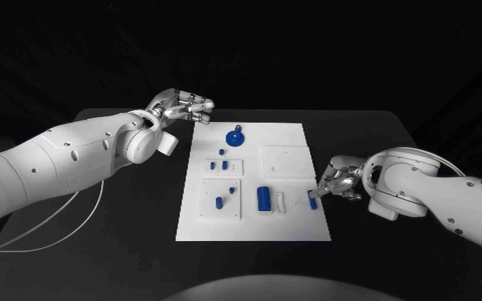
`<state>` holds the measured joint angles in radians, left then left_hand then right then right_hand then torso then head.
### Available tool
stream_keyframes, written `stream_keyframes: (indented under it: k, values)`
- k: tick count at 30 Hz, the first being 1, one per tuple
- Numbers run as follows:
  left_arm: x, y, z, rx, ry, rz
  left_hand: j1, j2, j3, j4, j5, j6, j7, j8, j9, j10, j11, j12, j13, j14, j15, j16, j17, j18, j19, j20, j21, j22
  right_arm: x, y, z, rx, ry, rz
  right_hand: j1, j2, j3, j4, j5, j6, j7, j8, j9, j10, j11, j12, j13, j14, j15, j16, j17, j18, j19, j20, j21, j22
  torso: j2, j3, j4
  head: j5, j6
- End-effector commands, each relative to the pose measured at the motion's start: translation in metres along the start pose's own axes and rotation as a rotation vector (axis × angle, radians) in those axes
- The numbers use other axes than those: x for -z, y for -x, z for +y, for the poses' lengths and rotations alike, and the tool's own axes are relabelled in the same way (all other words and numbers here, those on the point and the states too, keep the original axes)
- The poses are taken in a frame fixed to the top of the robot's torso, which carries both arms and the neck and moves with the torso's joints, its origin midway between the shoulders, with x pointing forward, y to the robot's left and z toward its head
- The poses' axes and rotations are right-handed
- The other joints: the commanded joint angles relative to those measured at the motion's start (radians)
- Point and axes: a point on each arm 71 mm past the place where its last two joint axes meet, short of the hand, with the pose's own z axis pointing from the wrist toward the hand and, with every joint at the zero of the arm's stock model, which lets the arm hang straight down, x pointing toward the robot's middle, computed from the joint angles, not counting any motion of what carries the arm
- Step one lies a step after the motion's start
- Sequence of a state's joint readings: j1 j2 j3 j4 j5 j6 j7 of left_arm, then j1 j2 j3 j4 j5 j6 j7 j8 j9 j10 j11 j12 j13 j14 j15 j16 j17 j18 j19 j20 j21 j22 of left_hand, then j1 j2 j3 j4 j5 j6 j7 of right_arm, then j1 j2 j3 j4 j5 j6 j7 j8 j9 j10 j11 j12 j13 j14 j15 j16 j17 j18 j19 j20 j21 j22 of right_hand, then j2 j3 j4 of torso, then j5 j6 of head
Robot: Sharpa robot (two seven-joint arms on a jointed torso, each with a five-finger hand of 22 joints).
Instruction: Assemble the parts on the task board
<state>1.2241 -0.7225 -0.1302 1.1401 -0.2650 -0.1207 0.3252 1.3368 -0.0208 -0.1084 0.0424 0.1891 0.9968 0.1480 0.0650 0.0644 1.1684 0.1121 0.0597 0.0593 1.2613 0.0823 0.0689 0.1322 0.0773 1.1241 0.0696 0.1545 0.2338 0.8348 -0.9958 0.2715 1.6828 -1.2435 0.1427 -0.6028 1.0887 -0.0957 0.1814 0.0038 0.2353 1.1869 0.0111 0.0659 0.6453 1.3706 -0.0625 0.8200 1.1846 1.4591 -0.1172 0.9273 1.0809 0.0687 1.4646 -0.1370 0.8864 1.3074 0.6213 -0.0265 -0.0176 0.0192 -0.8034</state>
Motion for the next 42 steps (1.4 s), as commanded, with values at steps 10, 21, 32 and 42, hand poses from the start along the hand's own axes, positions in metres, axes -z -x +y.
stream_keyframes:
  k: [10, 21, 32, 42]
  values:
    - [0.000, -0.001, 0.000, 0.012, -0.004, 0.004, -0.008, 0.004, -0.001, -0.003, 0.001, 0.003, -0.001, 0.000, 0.001, 0.003, 0.002, 0.004, 0.001, 0.005, 0.002, -0.002, 0.001, -0.010, 0.002, -0.002, 0.004, -0.002, -0.006, -0.017, 0.001, 0.098, -0.042, 0.025, -0.021, -0.020, 0.008, 0.048, -0.019, 0.006, 0.000, -0.001, 0.062, 0.008, 0.001, 0.000, 0.002, 0.003, 0.003, 0.005, 0.004, -0.005, 0.064, 0.002, 0.004, 0.099, 0.001, -0.0017, -0.0003, 0.005, -0.012]
    - [0.001, -0.001, 0.001, 0.016, 0.005, 0.016, -0.011, 0.003, 0.000, 0.000, 0.000, 0.001, 0.000, 0.000, 0.001, 0.001, 0.002, 0.003, 0.001, 0.003, 0.003, -0.002, 0.001, -0.010, 0.001, -0.001, 0.005, -0.003, -0.013, -0.021, 0.004, 0.139, -0.054, -0.029, -0.026, -0.023, 0.120, 0.042, -0.093, 0.004, -0.003, -0.002, 0.067, 0.009, 0.002, 0.001, 0.004, 0.004, 0.000, 0.005, 0.004, -0.005, 0.064, 0.000, 0.006, 0.099, 0.001, -0.0004, 0.0003, 0.009, -0.013]
    - [0.001, -0.002, 0.001, 0.021, 0.014, 0.032, -0.014, 0.003, 0.002, 0.004, -0.001, -0.003, 0.001, 0.000, 0.001, -0.001, 0.003, 0.004, 0.001, 0.002, 0.003, -0.001, 0.001, -0.010, 0.000, -0.001, 0.005, -0.005, -0.022, -0.029, 0.005, 0.164, -0.072, -0.023, -0.094, 0.030, 0.303, -0.094, -0.046, -0.014, -0.005, -0.001, 0.082, 0.002, -0.003, -0.007, 0.003, 0.003, 0.000, -0.002, 0.000, -0.006, 0.064, -0.001, 0.004, 0.096, 0.001, -0.0006, -0.0006, 0.010, -0.016]
    - [0.001, -0.004, 0.002, 0.024, 0.023, 0.044, -0.012, 0.003, 0.003, 0.006, -0.002, -0.007, 0.002, 0.000, 0.001, -0.005, 0.004, 0.004, 0.001, 0.002, 0.004, -0.001, 0.001, -0.009, -0.001, 0.000, 0.005, -0.007, -0.025, -0.037, 0.009, 0.157, -0.064, -0.005, -0.071, 0.021, 0.334, -0.196, 0.237, -0.026, 0.004, 0.002, 0.116, -0.011, -0.002, -0.021, -0.003, 0.000, 0.000, -0.007, -0.001, -0.004, 0.063, -0.001, -0.002, 0.096, 0.001, 0.0004, -0.0009, 0.011, -0.018]
